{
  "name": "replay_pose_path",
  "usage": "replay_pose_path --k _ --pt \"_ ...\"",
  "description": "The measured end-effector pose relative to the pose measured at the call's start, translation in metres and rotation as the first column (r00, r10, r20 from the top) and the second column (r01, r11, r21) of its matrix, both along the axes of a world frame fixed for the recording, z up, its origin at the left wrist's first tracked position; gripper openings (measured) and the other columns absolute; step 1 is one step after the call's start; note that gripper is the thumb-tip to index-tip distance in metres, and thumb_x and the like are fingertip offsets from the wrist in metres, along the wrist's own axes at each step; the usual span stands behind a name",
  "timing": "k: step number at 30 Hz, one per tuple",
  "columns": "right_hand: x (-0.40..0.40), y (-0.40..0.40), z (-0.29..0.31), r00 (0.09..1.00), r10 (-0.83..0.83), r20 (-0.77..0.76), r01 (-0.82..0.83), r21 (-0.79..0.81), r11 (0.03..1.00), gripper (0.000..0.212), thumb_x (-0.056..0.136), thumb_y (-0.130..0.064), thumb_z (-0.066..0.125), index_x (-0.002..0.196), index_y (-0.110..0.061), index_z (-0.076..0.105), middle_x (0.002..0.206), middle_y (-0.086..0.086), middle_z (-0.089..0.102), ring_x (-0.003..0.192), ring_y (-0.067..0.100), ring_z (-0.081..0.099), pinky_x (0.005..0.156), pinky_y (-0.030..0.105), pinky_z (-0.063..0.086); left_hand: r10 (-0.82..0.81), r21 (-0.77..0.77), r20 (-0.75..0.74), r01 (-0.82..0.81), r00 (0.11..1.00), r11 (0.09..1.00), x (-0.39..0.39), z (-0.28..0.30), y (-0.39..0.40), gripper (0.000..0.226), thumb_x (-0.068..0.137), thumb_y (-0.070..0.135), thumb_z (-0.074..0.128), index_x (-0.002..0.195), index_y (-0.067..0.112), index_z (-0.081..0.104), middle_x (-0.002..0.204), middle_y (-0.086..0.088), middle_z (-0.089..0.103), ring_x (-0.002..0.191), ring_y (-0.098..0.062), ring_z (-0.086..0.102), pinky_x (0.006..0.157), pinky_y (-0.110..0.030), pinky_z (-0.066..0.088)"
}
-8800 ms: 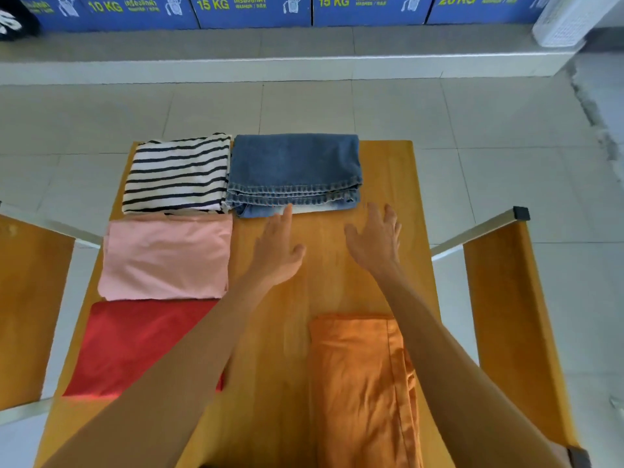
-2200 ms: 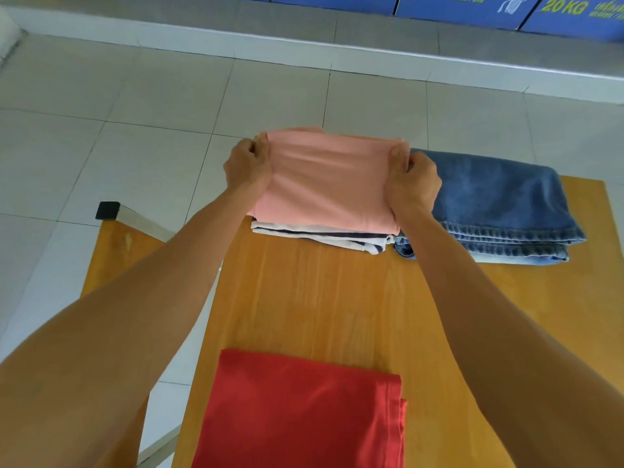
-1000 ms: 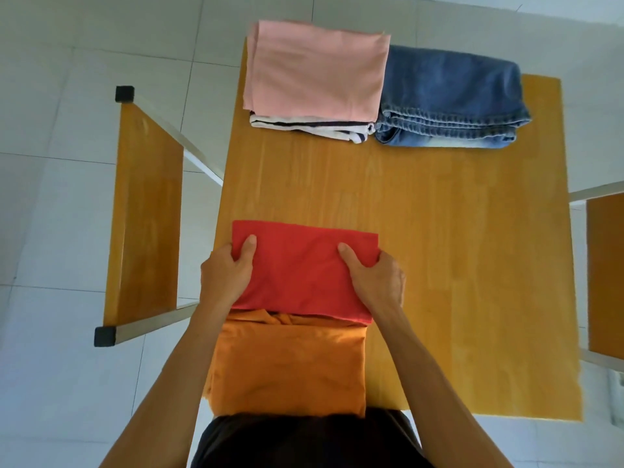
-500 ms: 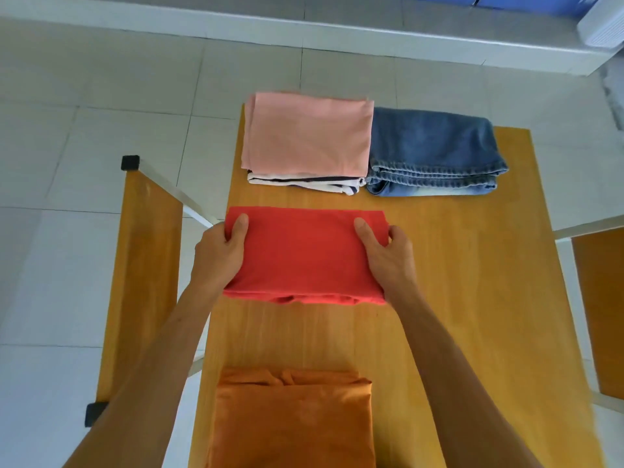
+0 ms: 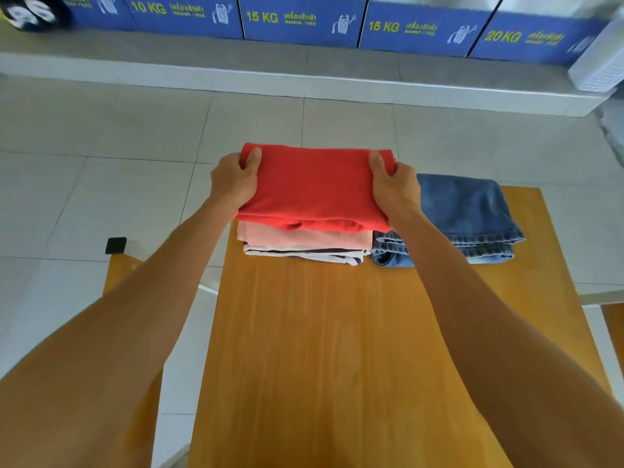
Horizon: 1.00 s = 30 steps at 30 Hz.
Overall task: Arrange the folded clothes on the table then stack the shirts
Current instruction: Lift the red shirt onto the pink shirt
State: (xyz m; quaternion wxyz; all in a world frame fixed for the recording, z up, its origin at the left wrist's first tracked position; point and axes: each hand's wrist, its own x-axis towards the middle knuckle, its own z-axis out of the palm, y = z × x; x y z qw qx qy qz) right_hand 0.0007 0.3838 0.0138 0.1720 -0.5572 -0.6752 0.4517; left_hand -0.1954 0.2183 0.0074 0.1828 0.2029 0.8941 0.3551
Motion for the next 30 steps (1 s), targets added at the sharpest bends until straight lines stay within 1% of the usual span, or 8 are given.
replay_pose_path --k 2,4,12,16,19,22,26,30 --pt "0.001 -0.001 -0.019 0.998 0.022 0.053 -0.021 -0.016 1.0 0.054 0.095 -0.061 0.049 0.113 -0.011 0.063 0.102 0.002 0.066 0.09 0.022 0.064 0.075 0.034 0.048 0.004 -0.044 0.052 -0.002 0.999 0.999 -0.001 -0.021 0.001 0.056 0.099 0.055 0.039 0.119 0.007 0.06 0.111 -0.01 0.062 0.101 -0.027 0.057 0.079 -0.034 0.039" --pt "0.004 -0.002 -0.033 0.997 0.031 0.066 -0.03 -0.022 0.999 0.051 0.096 -0.059 0.049 0.109 -0.012 0.064 0.101 0.004 0.068 0.092 0.024 0.066 0.075 0.035 0.049 0.012 -0.032 0.075 -0.01 0.997 0.999 0.0 -0.035 0.0 0.055 0.098 0.056 0.041 0.123 0.009 0.057 0.112 -0.006 0.059 0.099 -0.022 0.054 0.079 -0.034 0.039" --pt "-0.009 0.006 -0.028 1.0 -0.006 -0.007 0.006 0.05 0.999 0.046 0.094 -0.061 0.051 0.101 -0.017 0.062 0.095 -0.002 0.066 0.082 0.013 0.064 0.07 0.032 0.05 0.087 0.049 0.019 -0.087 0.996 0.995 -0.018 -0.029 0.004 0.051 0.097 0.056 0.042 0.102 0.01 0.063 0.094 -0.004 0.063 0.085 -0.022 0.058 0.071 -0.034 0.041" --pt "-0.01 0.0 -0.039 1.0 0.018 0.022 -0.019 0.049 0.999 0.046 0.095 -0.059 0.051 0.103 -0.015 0.063 0.096 -0.001 0.066 0.08 0.012 0.062 0.06 0.025 0.044 0.086 0.017 0.018 -0.086 0.996 0.996 -0.011 -0.045 -0.005 0.046 0.098 0.052 0.044 0.095 0.009 0.06 0.091 -0.006 0.06 0.083 -0.023 0.055 0.07 -0.032 0.037" --pt "-0.006 0.0 -0.043 0.999 0.017 0.035 -0.019 0.039 0.999 0.046 0.096 -0.058 0.051 0.103 -0.014 0.064 0.097 -0.001 0.066 0.076 0.008 0.059 0.055 0.022 0.04 0.119 0.058 0.05 -0.122 0.992 0.991 -0.008 -0.054 -0.008 0.046 0.095 0.053 0.05 0.091 0.009 0.059 0.087 -0.005 0.059 0.082 -0.024 0.056 0.069 -0.033 0.039" --pt "-0.006 0.0 -0.041 0.999 0.023 0.036 -0.025 0.051 0.998 0.043 0.096 -0.059 0.052 0.099 -0.018 0.063 0.092 -0.004 0.065 0.075 0.005 0.058 0.056 0.02 0.04 0.114 0.055 -0.029 -0.112 0.993 0.992 -0.008 -0.053 -0.01 0.047 0.095 0.054 0.049 0.087 0.008 0.057 0.082 -0.005 0.057 0.078 -0.023 0.054 0.068 -0.033 0.038" --pt "-0.005 -0.006 -0.043 0.999 -0.012 0.048 0.008 0.079 0.997 0.051 0.093 -0.064 0.052 0.103 -0.016 0.064 0.092 -0.004 0.065 0.08 0.012 0.063 0.063 0.027 0.046 0.126 0.04 -0.176 -0.121 0.976 0.992 0.004 -0.056 -0.012 0.051 0.096 0.057 0.043 0.106 0.01 0.057 0.091 0.0 0.059 0.083 -0.023 0.059 0.071 -0.034 0.045" --pt "0.004 -0.008 -0.035 0.992 -0.032 0.12 0.019 0.11 0.994 0.058 0.094 -0.067 0.047 0.108 -0.013 0.063 0.092 -0.001 0.066 0.075 0.012 0.061 0.064 0.031 0.048 0.165 0.03 -0.163 -0.163 0.973 0.986 0.007 -0.051 -0.02 0.054 0.095 0.06 0.043 0.121 0.014 0.054 0.105 -0.003 0.066 0.092 -0.023 0.066 0.08 -0.041 0.055"
